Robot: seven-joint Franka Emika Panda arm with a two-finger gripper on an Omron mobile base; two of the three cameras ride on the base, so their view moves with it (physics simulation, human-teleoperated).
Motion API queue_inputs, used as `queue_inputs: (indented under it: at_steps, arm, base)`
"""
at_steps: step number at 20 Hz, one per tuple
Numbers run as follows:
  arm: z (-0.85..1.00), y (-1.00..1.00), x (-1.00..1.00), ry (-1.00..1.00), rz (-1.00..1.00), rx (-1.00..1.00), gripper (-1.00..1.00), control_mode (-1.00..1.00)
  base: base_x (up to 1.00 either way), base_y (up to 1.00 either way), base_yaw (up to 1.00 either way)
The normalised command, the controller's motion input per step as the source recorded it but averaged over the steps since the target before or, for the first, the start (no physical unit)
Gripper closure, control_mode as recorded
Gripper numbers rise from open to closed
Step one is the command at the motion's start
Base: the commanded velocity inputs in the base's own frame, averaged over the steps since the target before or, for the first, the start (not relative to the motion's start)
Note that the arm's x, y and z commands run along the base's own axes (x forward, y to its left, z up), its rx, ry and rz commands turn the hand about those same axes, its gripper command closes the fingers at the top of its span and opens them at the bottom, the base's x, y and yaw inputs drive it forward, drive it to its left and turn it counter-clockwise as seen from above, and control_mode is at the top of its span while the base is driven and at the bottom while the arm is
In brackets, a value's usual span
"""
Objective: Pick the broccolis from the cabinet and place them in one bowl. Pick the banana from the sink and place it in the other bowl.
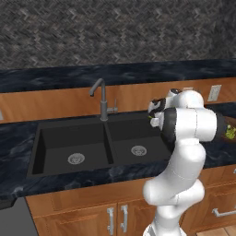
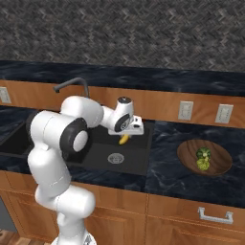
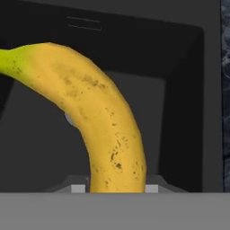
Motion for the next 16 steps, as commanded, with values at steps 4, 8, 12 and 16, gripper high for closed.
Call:
queue_inputs:
  at_steps: [4, 8, 12, 16]
  arm:
    - [1.00, 0.15, -0.14, -0.01, -0.06, -0.02, 1.00, -1.00]
    - [0.91, 0.07, -0.30, -0.01, -0.07, 0.00, 1.00, -1.00]
    - [0.64, 0.00, -0.57, 0.00, -0.08, 0.00, 1.00, -1.00]
    - [0.71, 0.03, -0.60, 0.00, -0.06, 0.00, 1.00, -1.00]
  base:
    - [0.00, 0.00, 0.00]
    - [0.00, 0.00, 0.00]
    - [0.00, 0.00, 0.00]
    - [0.00, 0.00, 0.00]
